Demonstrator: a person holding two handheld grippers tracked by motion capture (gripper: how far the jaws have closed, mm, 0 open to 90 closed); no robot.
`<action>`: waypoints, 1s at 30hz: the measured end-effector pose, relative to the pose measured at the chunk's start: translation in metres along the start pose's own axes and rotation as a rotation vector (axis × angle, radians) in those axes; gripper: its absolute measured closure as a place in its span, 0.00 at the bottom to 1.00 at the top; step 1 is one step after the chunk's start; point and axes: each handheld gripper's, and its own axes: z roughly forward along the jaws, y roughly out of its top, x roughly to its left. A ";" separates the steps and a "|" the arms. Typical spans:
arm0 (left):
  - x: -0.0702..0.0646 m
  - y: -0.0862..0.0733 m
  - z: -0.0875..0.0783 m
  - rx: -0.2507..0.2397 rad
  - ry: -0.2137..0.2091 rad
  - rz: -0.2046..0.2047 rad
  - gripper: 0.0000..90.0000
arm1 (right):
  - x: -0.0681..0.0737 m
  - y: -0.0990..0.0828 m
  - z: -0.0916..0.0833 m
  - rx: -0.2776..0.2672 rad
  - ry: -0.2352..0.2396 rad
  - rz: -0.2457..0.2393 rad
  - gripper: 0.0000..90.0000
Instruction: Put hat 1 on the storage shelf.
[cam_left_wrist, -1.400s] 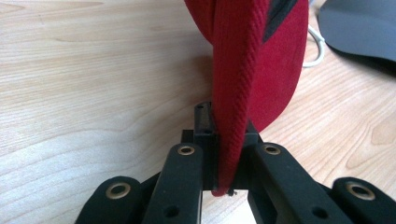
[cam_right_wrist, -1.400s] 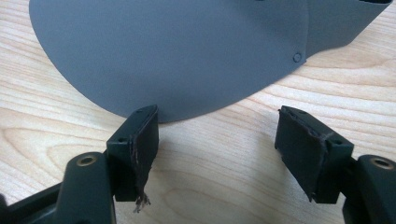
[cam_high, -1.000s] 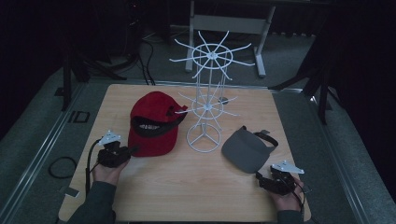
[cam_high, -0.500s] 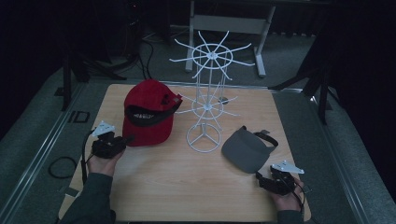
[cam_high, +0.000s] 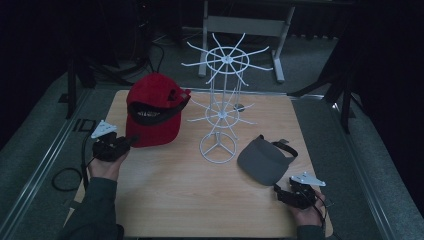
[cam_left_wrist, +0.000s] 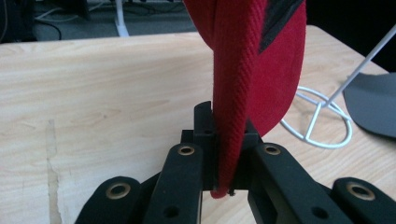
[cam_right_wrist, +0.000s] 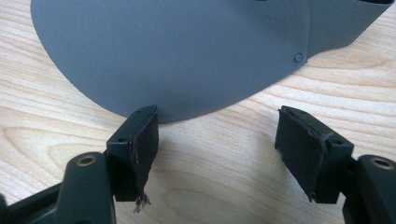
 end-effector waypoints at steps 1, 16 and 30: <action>0.000 0.002 0.000 -0.003 0.002 0.002 0.96 | 0.000 0.000 0.000 0.000 0.000 0.000 0.34; -0.002 0.037 -0.005 -0.066 0.018 0.035 0.96 | 0.000 0.000 0.000 -0.001 0.000 -0.001 0.34; -0.002 0.057 -0.013 -0.107 0.022 0.049 0.95 | 0.000 0.000 0.000 0.000 0.001 0.000 0.34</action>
